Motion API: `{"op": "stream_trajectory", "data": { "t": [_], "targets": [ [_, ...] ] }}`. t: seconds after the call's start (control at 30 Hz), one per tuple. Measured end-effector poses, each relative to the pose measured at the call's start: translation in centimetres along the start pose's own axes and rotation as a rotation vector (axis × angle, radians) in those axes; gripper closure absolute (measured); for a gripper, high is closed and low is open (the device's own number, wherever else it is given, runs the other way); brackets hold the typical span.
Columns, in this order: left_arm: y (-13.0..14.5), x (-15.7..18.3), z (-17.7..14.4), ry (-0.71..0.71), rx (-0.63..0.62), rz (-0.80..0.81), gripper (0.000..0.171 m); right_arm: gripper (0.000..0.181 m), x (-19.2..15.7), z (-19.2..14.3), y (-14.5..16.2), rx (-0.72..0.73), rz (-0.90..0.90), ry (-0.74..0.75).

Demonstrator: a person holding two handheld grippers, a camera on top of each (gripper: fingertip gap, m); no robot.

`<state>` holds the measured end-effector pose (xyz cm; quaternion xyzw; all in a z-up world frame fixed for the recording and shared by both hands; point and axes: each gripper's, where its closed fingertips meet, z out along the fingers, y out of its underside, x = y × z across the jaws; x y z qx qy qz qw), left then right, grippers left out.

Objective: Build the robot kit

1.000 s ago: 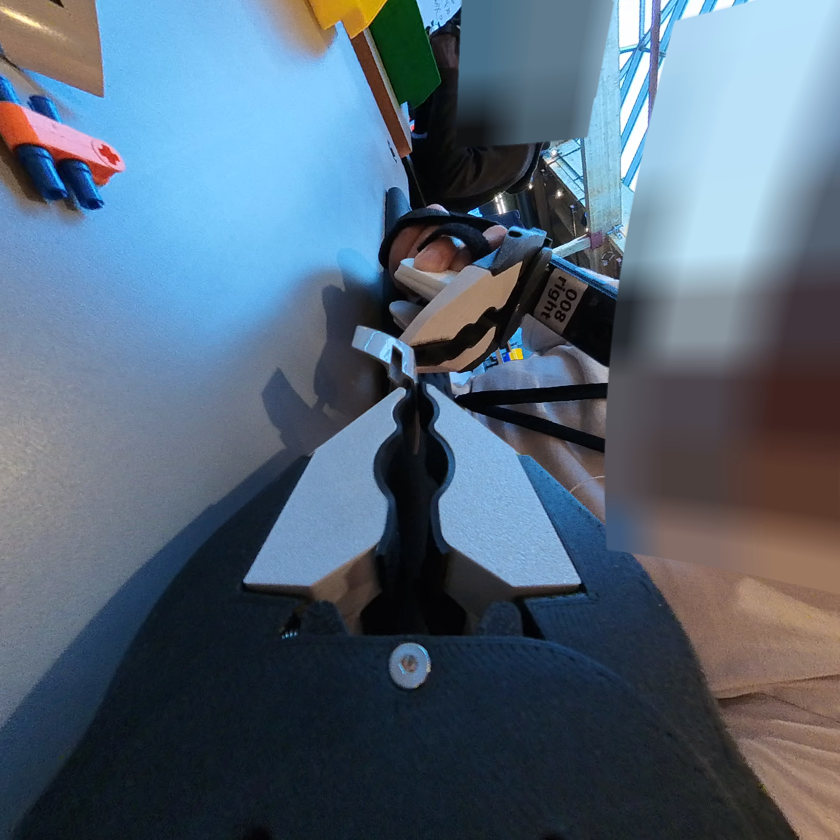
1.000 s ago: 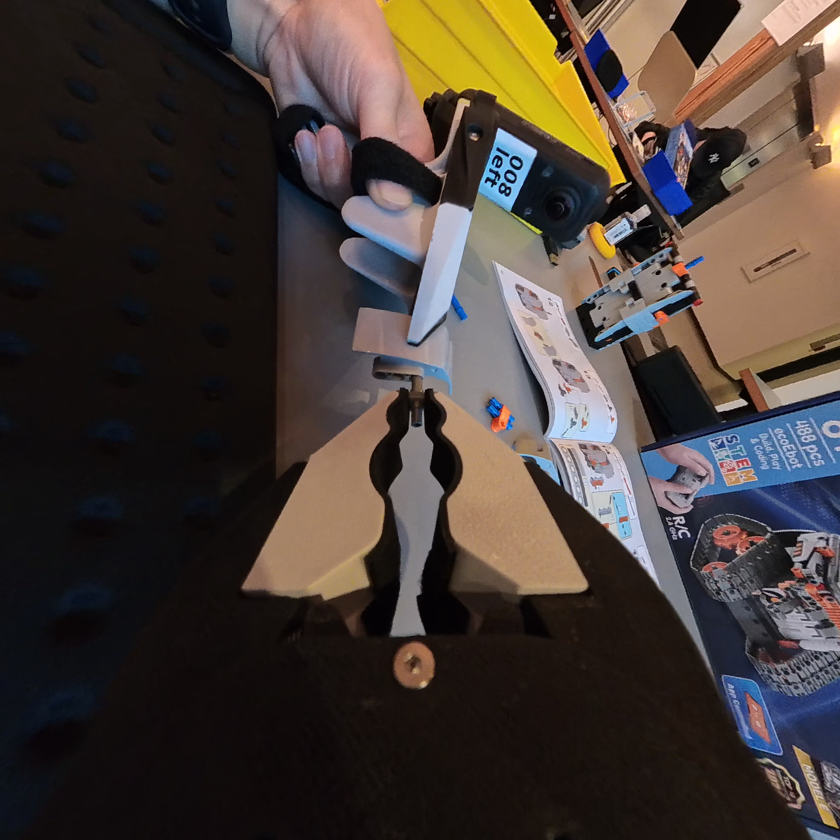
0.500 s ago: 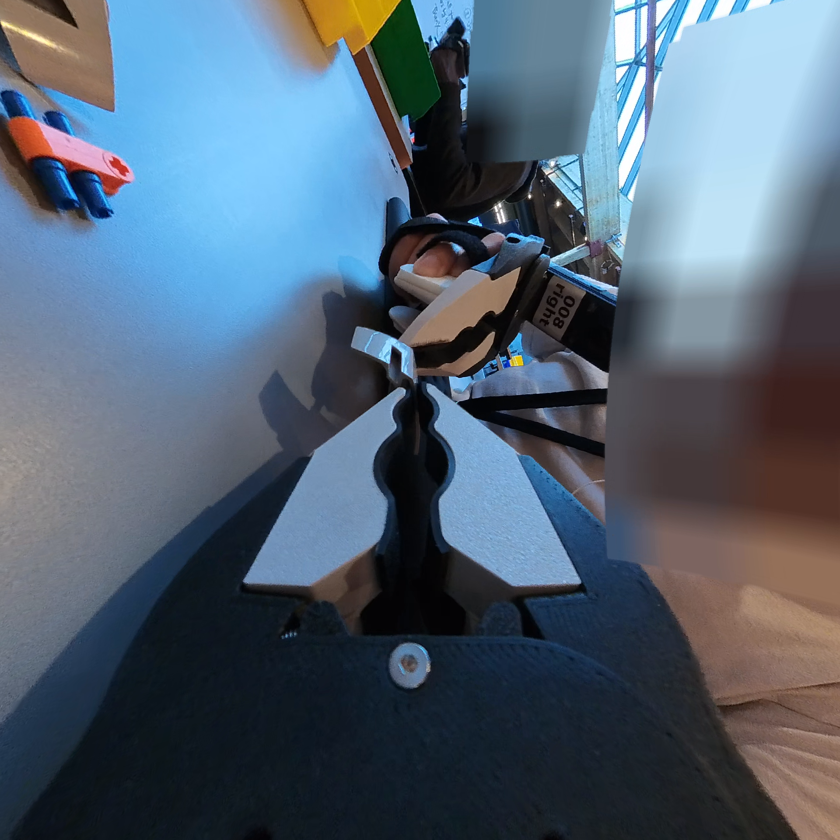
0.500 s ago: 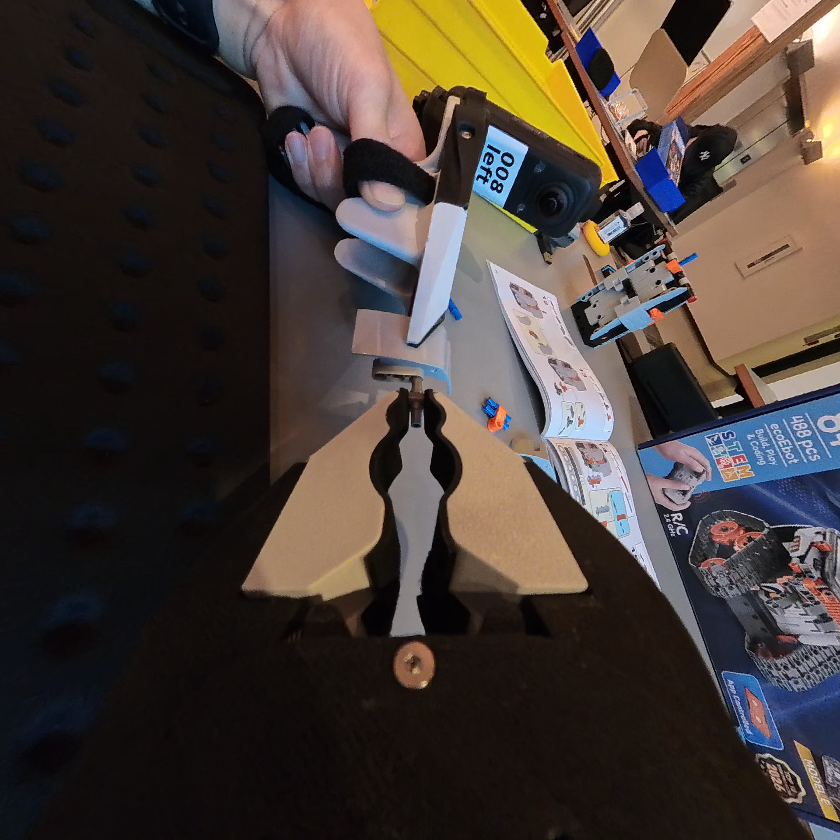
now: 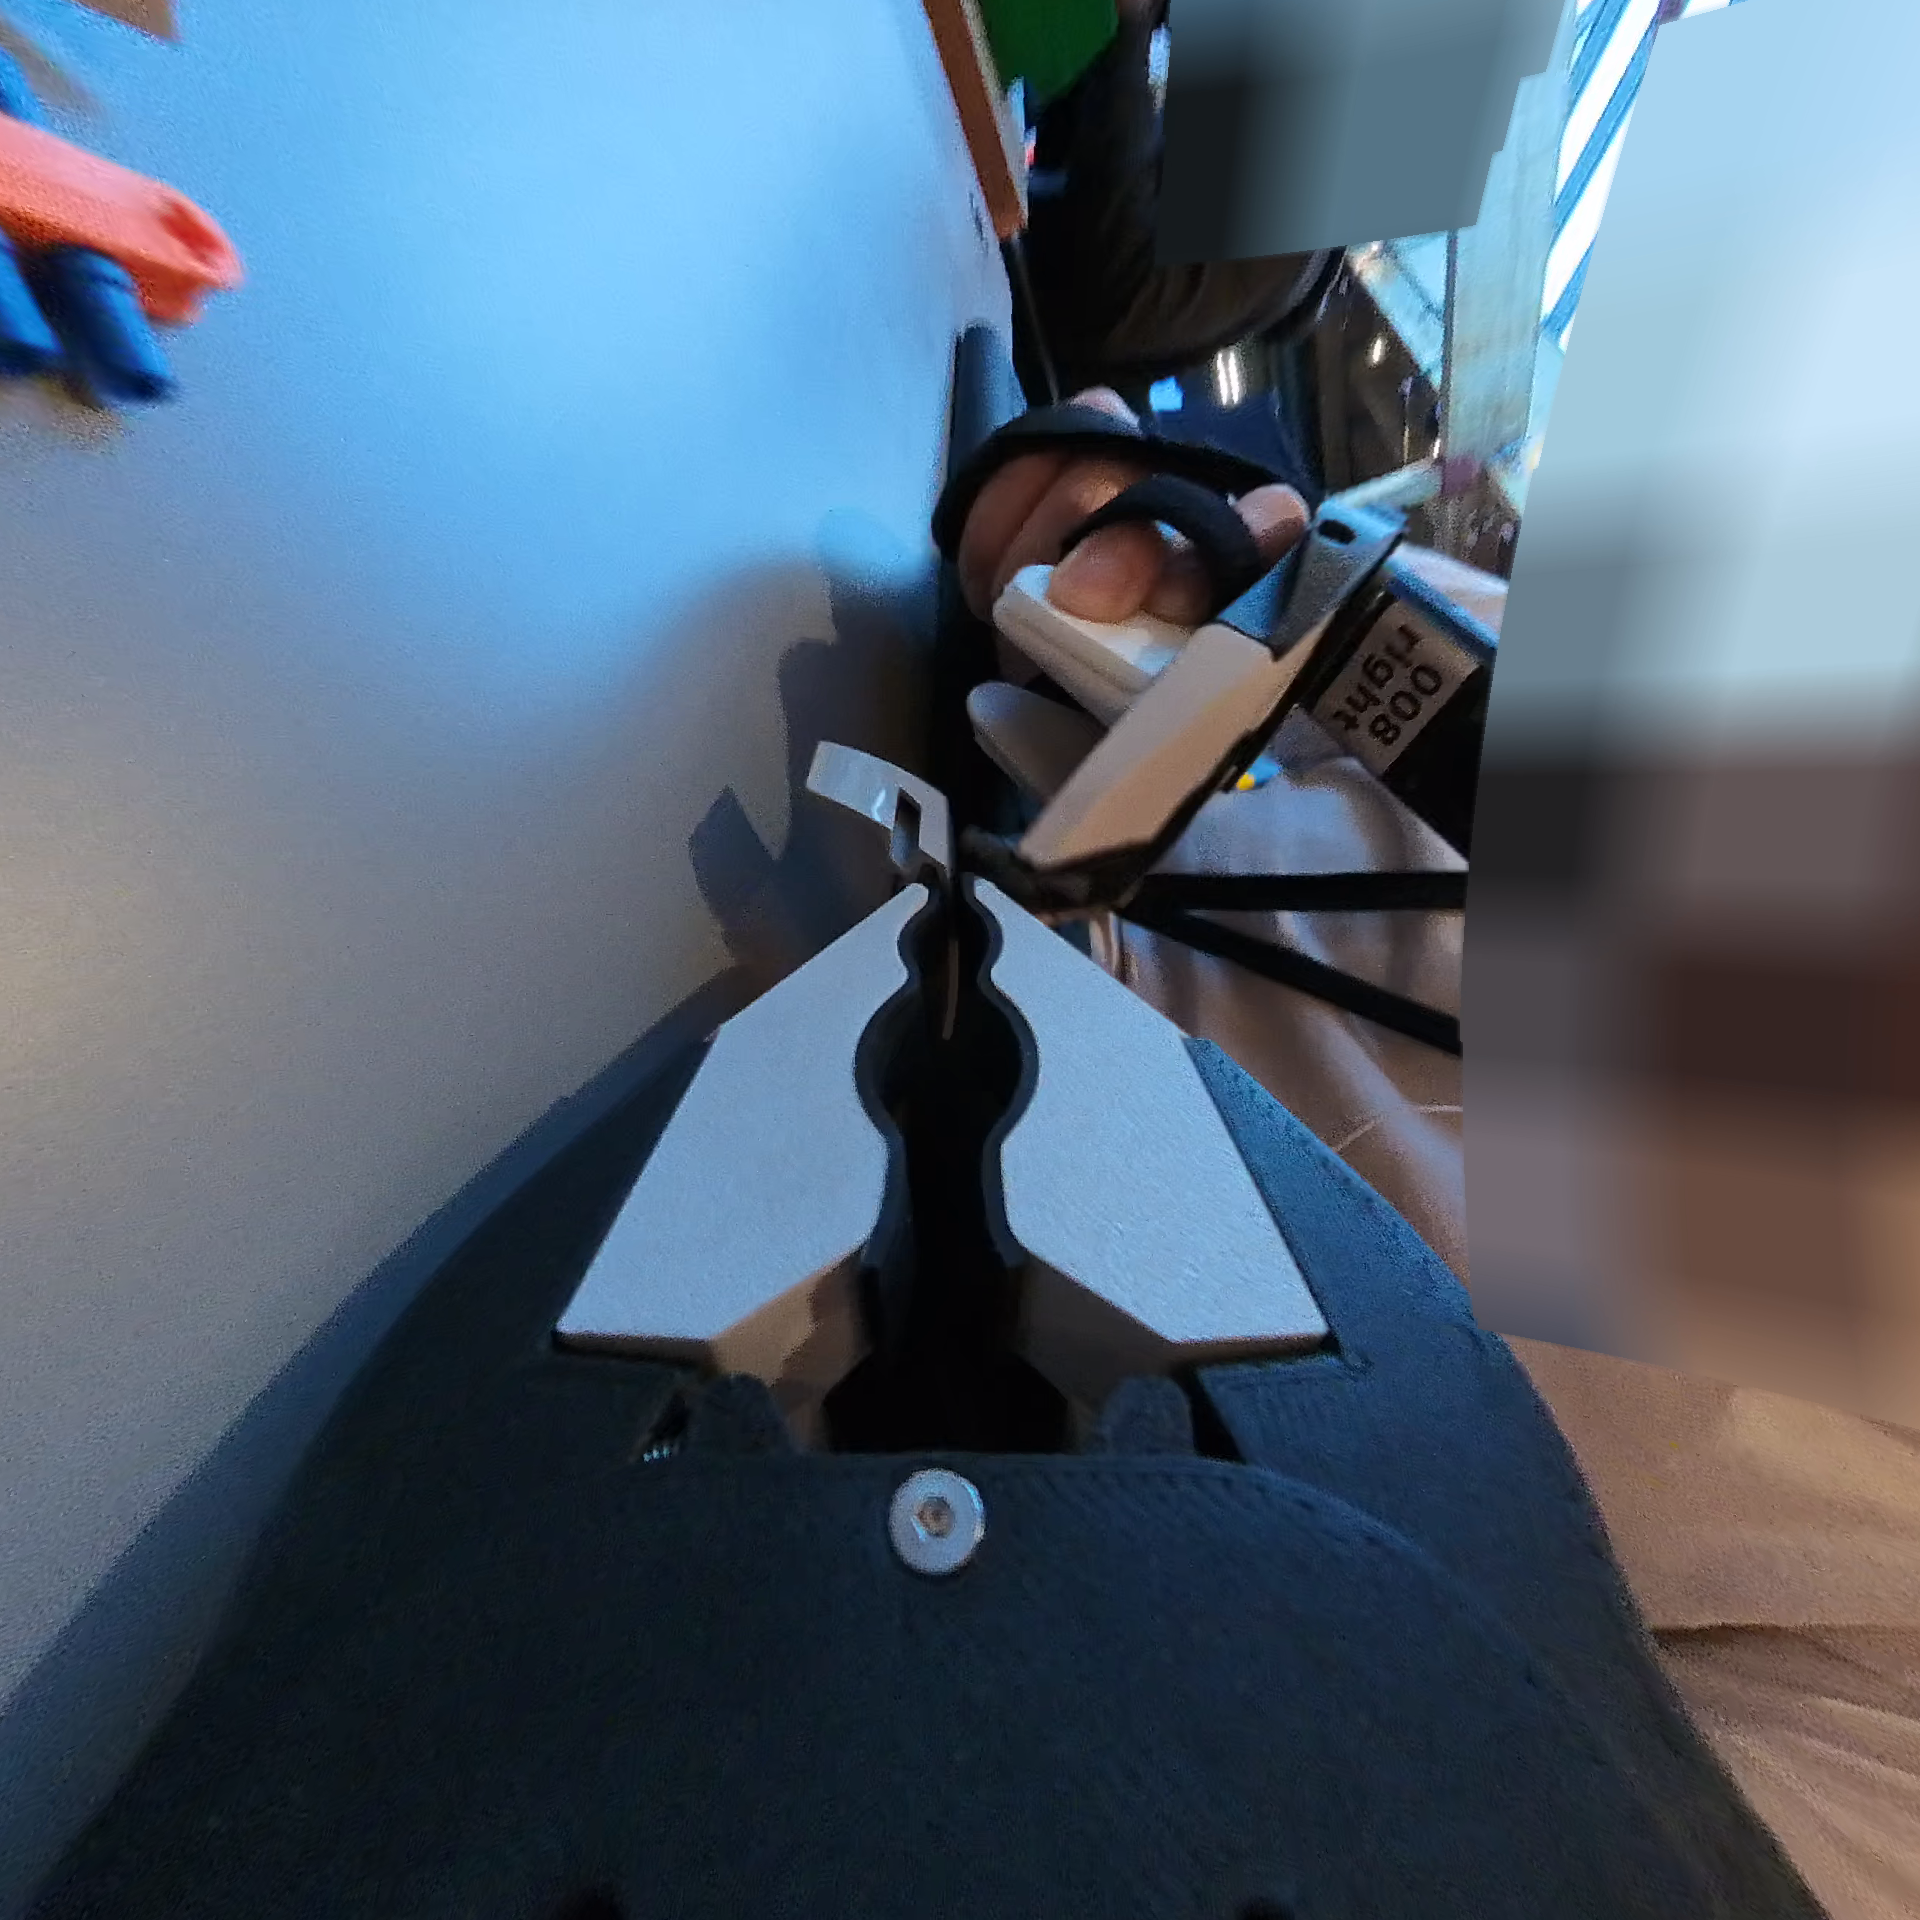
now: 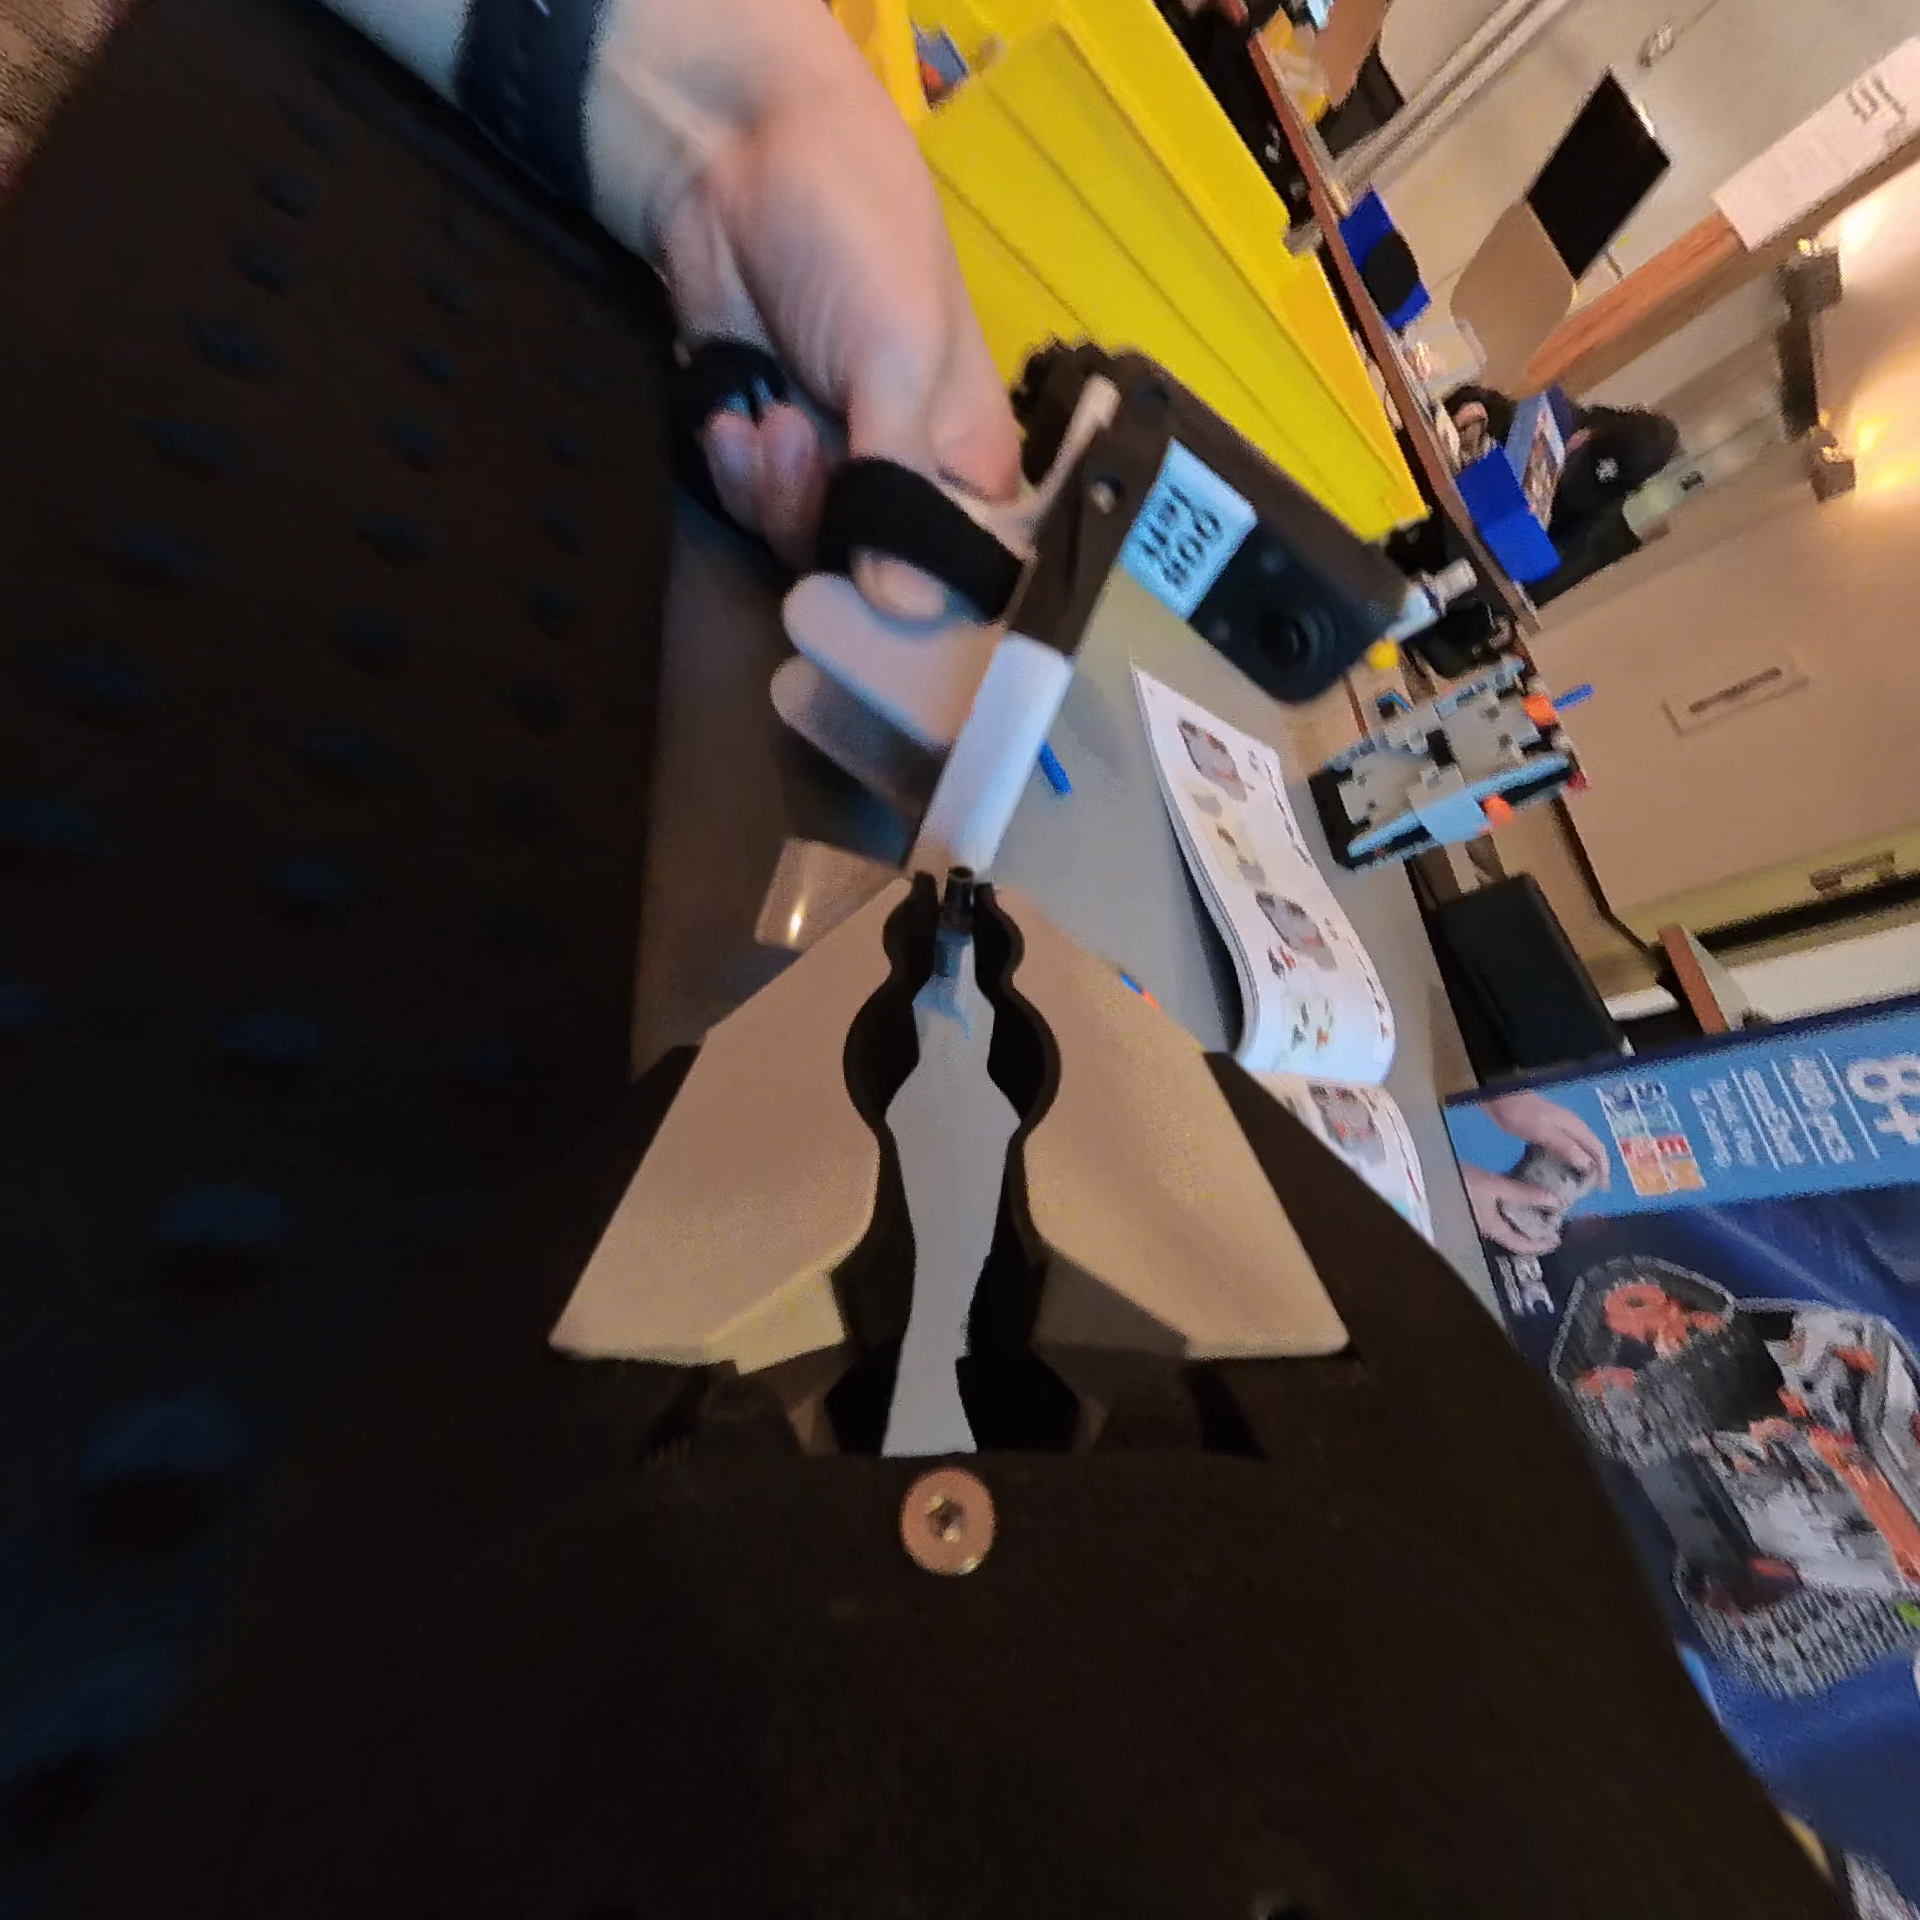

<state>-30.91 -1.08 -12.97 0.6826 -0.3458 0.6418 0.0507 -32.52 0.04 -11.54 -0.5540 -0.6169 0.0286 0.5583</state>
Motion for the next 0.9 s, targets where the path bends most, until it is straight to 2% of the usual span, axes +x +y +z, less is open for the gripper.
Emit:
{"op": "stream_trajectory", "data": {
  "t": [0.13,0.23,0.37,0.57,0.73,0.83,0.9],
  "targets": [
    [-0.2,0.4,-0.2,0.019,0.019,0.017,0.171,0.175,1.1,-0.3,0.8,0.0,0.097,0.007],
    [-0.5,0.5,-0.5,0.034,0.04,0.002,0.171,0.175,2.3,-0.9,0.7,0.05,0.259,-0.012],
    [-1.0,1.4,-1.1,0.081,0.088,0.034,0.171,0.175,3.9,-1.7,1.3,0.118,0.626,-0.101],
    [-2.1,2.5,-2.1,0.12,0.189,0.113,0.171,0.176,6.7,-3.5,0.5,0.426,1.259,-0.299],
    [-3.3,3.5,-2.7,0.055,0.278,0.272,0.171,0.175,8.8,-4.9,0.3,0.62,1.546,-0.404],
    [-4.4,4.9,-2.3,-0.069,0.318,0.456,0.171,0.176,9.5,-5.6,0.2,0.718,1.694,-0.476],
    [-5.2,6.9,-1.9,-0.118,0.382,0.618,0.171,0.176,9.9,-6.0,0.2,0.777,1.787,-0.512]
  ]
}}
